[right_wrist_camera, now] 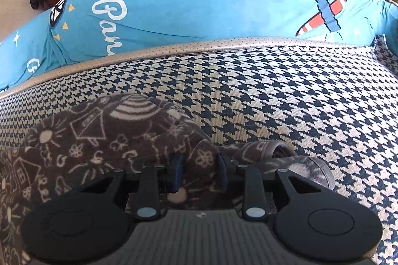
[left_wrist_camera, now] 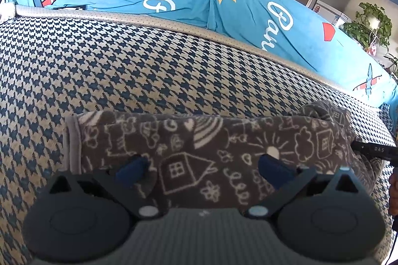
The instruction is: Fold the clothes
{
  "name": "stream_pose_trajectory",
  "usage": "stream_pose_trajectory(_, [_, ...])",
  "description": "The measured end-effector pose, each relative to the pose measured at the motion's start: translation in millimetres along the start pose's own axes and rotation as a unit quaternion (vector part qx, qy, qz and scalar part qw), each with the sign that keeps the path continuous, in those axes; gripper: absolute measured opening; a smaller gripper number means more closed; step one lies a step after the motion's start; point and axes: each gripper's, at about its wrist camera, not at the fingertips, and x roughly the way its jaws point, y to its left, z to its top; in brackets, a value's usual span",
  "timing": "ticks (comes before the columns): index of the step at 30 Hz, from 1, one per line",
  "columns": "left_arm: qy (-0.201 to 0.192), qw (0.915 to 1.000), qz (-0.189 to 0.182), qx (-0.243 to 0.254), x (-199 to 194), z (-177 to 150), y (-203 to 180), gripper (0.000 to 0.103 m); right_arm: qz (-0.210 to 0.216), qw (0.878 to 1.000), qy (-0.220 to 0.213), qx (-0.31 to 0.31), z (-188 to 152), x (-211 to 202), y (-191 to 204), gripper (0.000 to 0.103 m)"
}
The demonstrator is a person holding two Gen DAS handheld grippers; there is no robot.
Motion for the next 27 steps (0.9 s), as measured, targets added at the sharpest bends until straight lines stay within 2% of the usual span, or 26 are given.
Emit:
stream_pose_trajectory(4, [0.001,0.9999,0.014,0.005,3,0,1,0.103,-0.009,1.000,-0.018,-0.001,4,-12,4,0.029])
stream_pose_trajectory(9, [-0.004,0.9997,0.023,0.009,3,-1,0,0.103,0.013,0.996,-0.081,-0.023,9,-41,24,0.030])
stream_pose_trajectory(12, [-0.011,0.9998,0.012,0.009,0,-1,-1,0.103,0.076,0.992,-0.092,-0.029,9,-52,43,0.030])
stream_pose_trajectory(16, [-0.013,0.9998,-0.004,0.015,-4,-2,-4,0.103,0.172,0.980,-0.088,-0.045,8,-58,72,0.030])
stream_pose_trajectory(21, [-0.017,0.9989,-0.006,0.044,-8,-5,-15,0.103,0.234,0.966,-0.068,-0.088,0,-54,111,0.030])
stream_pose_trajectory(27, [-0.012,0.9975,-0.011,0.069,-9,-10,-26,0.103,0.293,0.949,-0.041,-0.104,-6,-48,137,0.030])
